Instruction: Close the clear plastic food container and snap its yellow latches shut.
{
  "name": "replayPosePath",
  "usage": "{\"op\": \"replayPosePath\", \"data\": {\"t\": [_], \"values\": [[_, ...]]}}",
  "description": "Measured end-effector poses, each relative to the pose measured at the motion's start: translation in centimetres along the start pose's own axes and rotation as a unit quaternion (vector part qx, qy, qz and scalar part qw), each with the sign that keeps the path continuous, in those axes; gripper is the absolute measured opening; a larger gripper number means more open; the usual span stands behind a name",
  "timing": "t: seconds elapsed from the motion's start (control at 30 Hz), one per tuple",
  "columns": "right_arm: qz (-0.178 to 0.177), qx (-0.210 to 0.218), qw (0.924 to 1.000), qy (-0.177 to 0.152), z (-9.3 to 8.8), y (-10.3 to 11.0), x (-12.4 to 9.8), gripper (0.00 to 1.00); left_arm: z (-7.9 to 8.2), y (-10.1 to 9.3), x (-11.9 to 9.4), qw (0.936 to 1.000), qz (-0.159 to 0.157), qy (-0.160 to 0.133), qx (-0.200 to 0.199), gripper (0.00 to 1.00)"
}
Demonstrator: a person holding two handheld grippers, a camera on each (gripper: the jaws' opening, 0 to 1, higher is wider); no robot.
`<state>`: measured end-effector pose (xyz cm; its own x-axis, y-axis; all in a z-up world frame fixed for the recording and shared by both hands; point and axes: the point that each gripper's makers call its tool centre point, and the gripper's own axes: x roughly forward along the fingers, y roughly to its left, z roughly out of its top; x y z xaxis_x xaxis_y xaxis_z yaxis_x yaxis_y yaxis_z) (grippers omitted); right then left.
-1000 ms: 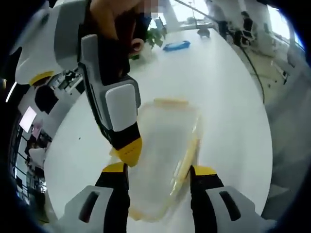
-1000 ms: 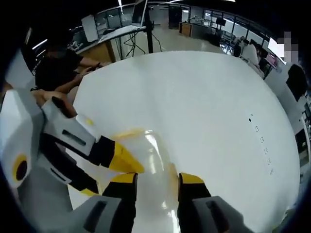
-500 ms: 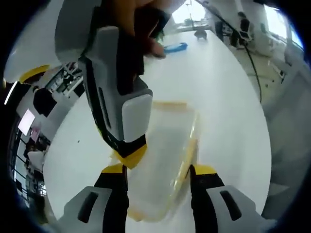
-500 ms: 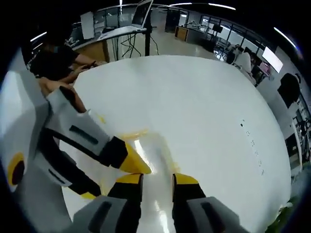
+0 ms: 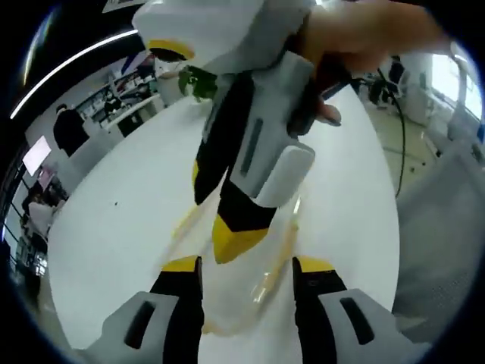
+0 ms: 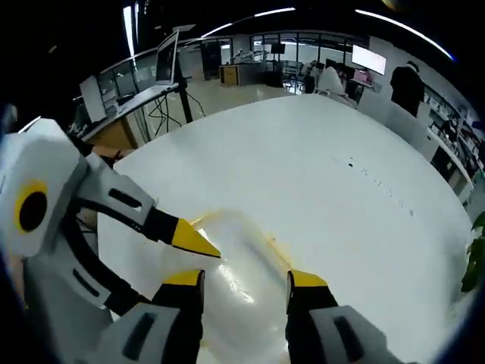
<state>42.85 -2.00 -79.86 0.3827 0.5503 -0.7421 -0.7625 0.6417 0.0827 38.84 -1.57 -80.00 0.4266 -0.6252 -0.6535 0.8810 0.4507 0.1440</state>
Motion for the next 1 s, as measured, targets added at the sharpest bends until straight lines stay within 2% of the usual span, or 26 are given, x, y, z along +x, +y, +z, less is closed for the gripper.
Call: {"op": "replayPosePath", "data": {"t": [0.1,0.23,0.43,0.5,0.57,0.77,1.0], "values": [[-0.002,0.017,0.9996,-0.021,0.2,0.0,-1.3,0.44,1.1,0.4,-0.8,0.9987,0.005,-0.034,-0.037,0.48],[-0.015,0.035,0.9982,-0.046,0.3,-0.3,-2.8,0.45,1.4,2.0,-2.0,0.9969,0.034,-0.049,-0.052,0.49],[-0.038,0.056,0.9957,-0.064,-0.6,-1.0,-4.5,0.46,0.3,3.6,-3.3,0.9927,0.059,-0.055,-0.089,0.5],[-0.048,0.066,0.9936,-0.078,-0.7,-1.4,-4.8,0.48,0.0,3.8,-3.7,0.9874,0.059,-0.063,-0.132,0.51],[-0.055,0.084,0.9904,-0.096,-0.8,-1.7,-5.2,0.49,-0.2,4.3,-4.0,0.9838,0.065,-0.073,-0.15,0.52],[-0.063,0.105,0.9879,-0.095,-2.0,-1.9,-5.7,0.49,-1.6,4.8,-4.3,0.9792,0.081,-0.066,-0.174,0.54],[-0.069,0.129,0.9853,-0.088,-3.5,-1.9,-5.2,0.49,-2.4,5.2,-3.9,0.9758,0.095,-0.055,-0.189,0.53]]}}
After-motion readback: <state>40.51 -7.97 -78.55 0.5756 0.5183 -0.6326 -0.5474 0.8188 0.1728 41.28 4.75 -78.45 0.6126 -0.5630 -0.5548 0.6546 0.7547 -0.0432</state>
